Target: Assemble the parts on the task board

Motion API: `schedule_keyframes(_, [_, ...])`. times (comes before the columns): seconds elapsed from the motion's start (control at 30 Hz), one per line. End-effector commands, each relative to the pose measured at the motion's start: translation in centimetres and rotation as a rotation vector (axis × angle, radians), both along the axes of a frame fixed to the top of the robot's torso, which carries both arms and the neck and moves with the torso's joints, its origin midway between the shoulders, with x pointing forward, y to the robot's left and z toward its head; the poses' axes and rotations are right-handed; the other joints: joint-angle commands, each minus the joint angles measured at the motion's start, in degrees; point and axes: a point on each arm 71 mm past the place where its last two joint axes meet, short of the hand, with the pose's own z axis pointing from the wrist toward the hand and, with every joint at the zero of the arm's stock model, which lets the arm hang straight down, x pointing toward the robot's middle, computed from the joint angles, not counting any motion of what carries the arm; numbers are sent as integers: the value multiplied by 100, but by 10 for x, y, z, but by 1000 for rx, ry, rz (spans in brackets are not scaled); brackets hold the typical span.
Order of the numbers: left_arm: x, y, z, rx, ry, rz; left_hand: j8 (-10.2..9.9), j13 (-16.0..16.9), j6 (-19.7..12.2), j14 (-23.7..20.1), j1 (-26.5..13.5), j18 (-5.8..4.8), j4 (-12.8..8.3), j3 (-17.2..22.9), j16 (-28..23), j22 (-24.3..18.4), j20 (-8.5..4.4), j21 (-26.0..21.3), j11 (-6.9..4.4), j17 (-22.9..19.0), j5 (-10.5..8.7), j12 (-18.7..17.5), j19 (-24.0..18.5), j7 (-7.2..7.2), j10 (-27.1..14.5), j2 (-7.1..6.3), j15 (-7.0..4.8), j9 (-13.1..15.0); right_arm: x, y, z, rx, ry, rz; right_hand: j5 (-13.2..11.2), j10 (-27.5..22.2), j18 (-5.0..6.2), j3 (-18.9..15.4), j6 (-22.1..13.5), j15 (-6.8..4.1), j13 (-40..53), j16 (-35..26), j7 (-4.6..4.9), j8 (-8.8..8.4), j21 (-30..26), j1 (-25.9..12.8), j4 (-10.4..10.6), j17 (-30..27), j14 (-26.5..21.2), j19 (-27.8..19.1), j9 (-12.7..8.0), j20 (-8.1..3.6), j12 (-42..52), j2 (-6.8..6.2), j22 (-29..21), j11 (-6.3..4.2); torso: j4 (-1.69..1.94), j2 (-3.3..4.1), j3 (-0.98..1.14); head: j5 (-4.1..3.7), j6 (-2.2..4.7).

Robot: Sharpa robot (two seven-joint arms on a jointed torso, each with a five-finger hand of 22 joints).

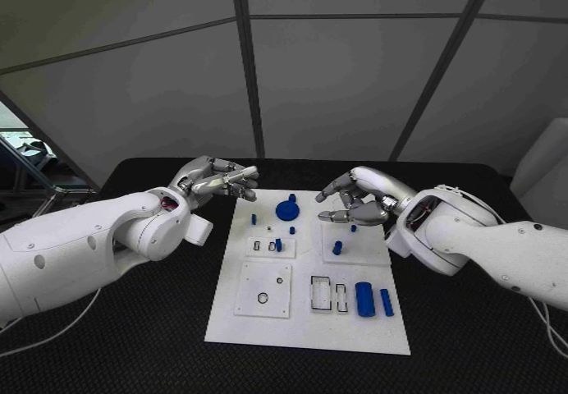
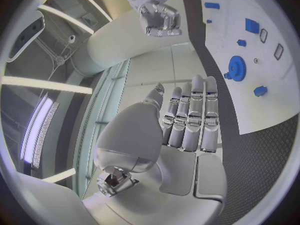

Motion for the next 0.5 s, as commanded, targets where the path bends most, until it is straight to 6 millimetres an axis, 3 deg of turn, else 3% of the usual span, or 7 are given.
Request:
schedule_keyframes(0.03, [-3,-14,-6,356,99,-240,60,97,111,371,-203,-52,151,-114,280,85,-117,181,-89,232,-11,148,288,-63,244,-70,-113,19,4,-14,7,95,67,-22,33,-27,90,-9,39,-37,-7,-34,6,31,-21,67,-36,531,344,-43,5,-16,-30,-2,-9,-7,-7,-82,30,22,-37])
schedule_keyframes(0.13, [-2,-19,-4,477,126,-282,151,293,137,692,-484,-66,410,-378,727,214,-245,419,-182,569,-23,416,583,-144,467,-155,-230,46,8,-25,10,97,63,-54,57,-24,90,-5,45,-40,-14,-40,3,36,-28,70,-41,525,344,-40,5,-19,-35,4,-14,-10,-1,-110,43,35,-68])
schedule_keyframes(0.23, [1,-27,-1,602,163,-301,302,611,164,940,-722,-73,737,-629,1415,422,-392,770,-297,1057,-97,853,880,-236,670,-139,-369,96,12,-35,12,96,61,-85,88,-15,90,0,51,-44,-16,-49,1,42,-35,72,-44,514,343,-37,5,-23,-36,9,-18,-13,6,-141,56,29,-99])
schedule_keyframes(0.3, [3,-32,-2,665,187,-304,529,1063,134,705,-611,-97,929,-792,2238,688,-523,1143,-363,1702,-98,1377,917,-320,556,-96,-416,177,14,-38,12,94,61,-99,106,-12,90,1,54,-46,-18,-53,0,45,-37,73,-46,510,343,-34,5,-25,-37,11,-20,-15,17,-159,64,42,-117])
schedule_keyframes(0.37, [5,-39,-5,740,215,-310,816,1654,-6,253,-474,-136,1105,-999,3201,1033,-533,1568,-375,2471,-114,2004,730,-323,208,-68,-432,296,16,-41,12,92,62,-110,123,-9,90,3,58,-47,-22,-58,-2,49,-40,72,-47,504,343,-32,5,-27,-39,12,-21,-17,28,-174,71,49,-133])
schedule_keyframes(0.43, [6,-44,-9,805,233,-313,977,1918,-42,438,-406,-110,1163,-1058,4039,1218,-547,1804,-403,3291,-86,2321,675,-353,181,-15,-474,365,18,-42,12,91,63,-116,138,-6,91,6,63,-49,-25,-65,-3,53,-49,72,-46,493,341,-35,5,-29,-41,17,-32,-18,33,-187,79,50,-152])
schedule_keyframes(0.5, [7,-50,-14,876,247,-312,1192,2275,-145,850,-341,-138,1243,-1168,5419,1738,-566,2385,-440,4785,-75,2708,745,-382,43,3,-514,476,19,-43,11,88,64,-122,140,-6,91,6,64,-49,-25,-65,-3,53,-49,72,-46,493,341,-35,5,-29,-41,17,-32,-19,30,-203,88,67,-172])
